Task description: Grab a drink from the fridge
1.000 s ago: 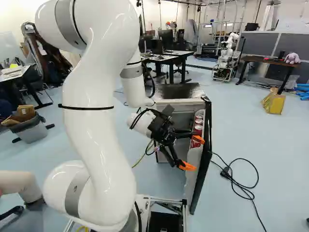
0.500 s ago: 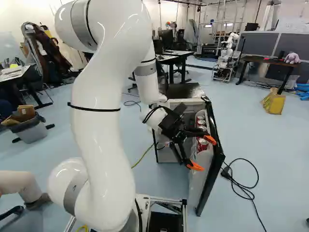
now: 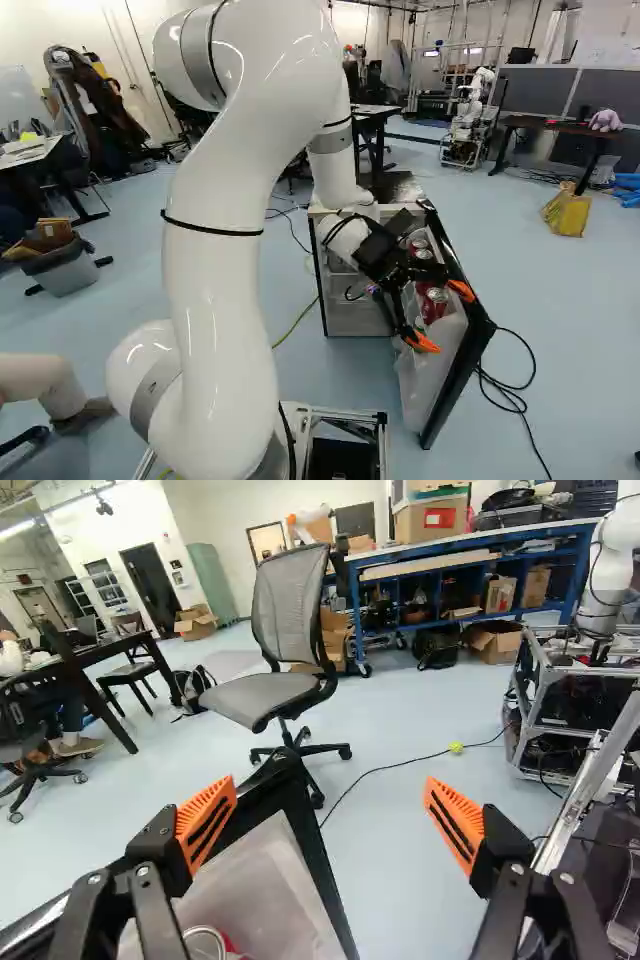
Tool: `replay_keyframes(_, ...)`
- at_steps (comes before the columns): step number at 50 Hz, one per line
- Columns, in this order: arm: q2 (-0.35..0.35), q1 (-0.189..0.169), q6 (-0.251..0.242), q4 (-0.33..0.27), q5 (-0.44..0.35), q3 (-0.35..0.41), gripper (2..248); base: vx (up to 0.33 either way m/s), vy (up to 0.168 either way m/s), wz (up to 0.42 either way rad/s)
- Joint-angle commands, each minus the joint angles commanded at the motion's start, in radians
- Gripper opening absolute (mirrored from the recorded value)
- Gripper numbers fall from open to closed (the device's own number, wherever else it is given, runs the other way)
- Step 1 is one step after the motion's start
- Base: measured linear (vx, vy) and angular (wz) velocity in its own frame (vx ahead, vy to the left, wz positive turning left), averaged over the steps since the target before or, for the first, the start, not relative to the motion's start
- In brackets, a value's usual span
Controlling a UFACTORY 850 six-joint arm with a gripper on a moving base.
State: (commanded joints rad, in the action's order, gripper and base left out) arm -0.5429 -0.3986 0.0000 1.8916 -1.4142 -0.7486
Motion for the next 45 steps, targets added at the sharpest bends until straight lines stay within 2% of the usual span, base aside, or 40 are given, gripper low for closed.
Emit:
replay_keyframes(12, -0.023, -0.053, 0.0, 0.0, 0.0, -0.057, 247, 0.0, 0.0, 0.0)
replay_keyframes(21, -0.028, -0.064, 0.0, 0.0, 0.0, -0.07, 247, 0.0, 0.0, 0.0)
replay_keyframes(33, -0.005, -0.032, 0.0, -0.011, -0.003, -0.013, 247, 0.0, 0.0, 0.0)
replay_keyframes(45, 0.03, 0.021, 0.0, -0.084, -0.031, 0.075, 247, 0.0, 0.0, 0.0)
